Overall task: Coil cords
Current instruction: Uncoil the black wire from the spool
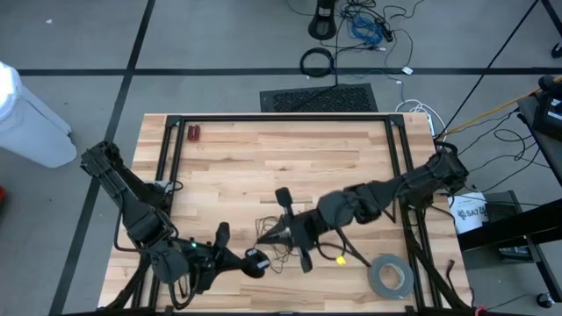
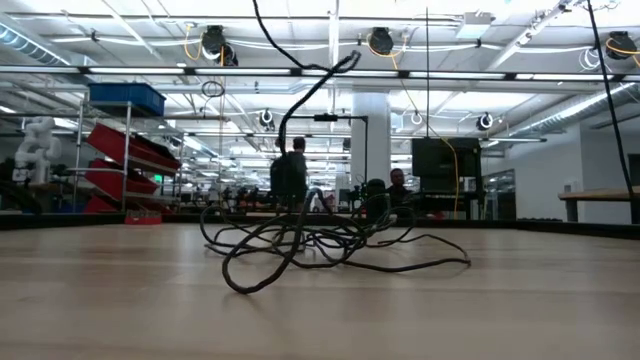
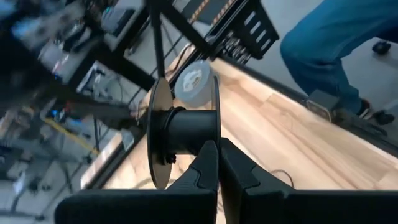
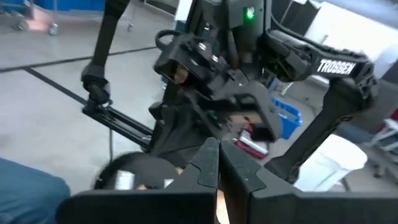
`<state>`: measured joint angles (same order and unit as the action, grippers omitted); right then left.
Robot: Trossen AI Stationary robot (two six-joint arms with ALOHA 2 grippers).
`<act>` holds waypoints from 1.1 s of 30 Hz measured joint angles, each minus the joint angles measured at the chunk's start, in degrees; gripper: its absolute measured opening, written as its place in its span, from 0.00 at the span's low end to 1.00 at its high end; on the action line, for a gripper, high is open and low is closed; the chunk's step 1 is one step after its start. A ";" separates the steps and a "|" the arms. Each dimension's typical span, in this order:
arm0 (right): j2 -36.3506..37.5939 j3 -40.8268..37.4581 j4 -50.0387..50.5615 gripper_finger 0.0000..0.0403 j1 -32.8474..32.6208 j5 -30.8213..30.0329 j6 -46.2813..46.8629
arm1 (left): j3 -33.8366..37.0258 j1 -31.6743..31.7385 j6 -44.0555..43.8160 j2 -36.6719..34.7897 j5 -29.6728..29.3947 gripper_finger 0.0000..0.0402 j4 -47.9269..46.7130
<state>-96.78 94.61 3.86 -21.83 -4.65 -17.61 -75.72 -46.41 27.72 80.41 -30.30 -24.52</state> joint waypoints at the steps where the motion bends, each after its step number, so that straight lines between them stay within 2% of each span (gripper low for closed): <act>1: -0.24 0.04 0.29 0.00 0.68 1.15 0.67 | 0.00 0.00 1.24 0.18 0.60 0.00 0.82; 5: -1.86 0.08 1.00 0.00 2.58 4.64 2.10 | 0.02 -0.08 5.73 0.54 3.91 0.00 3.97; 11: -5.45 0.07 3.06 0.00 3.46 6.47 3.33 | 0.02 -0.54 10.16 0.52 4.15 0.00 7.20; 20: -5.08 0.07 17.63 0.00 1.70 5.94 9.54 | 0.02 -3.42 10.22 0.52 -3.56 0.00 6.76; 28: -5.06 0.04 28.83 0.00 -2.86 0.52 14.13 | 0.02 -5.49 9.69 0.52 -9.50 0.00 5.29; 33: -5.04 0.04 36.30 0.00 -5.98 -3.51 18.80 | 0.02 -5.49 4.87 -0.29 -11.08 0.00 1.34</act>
<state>-101.82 94.65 40.15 -27.81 -8.16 1.18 -75.70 -51.90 32.59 80.11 -41.39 -23.19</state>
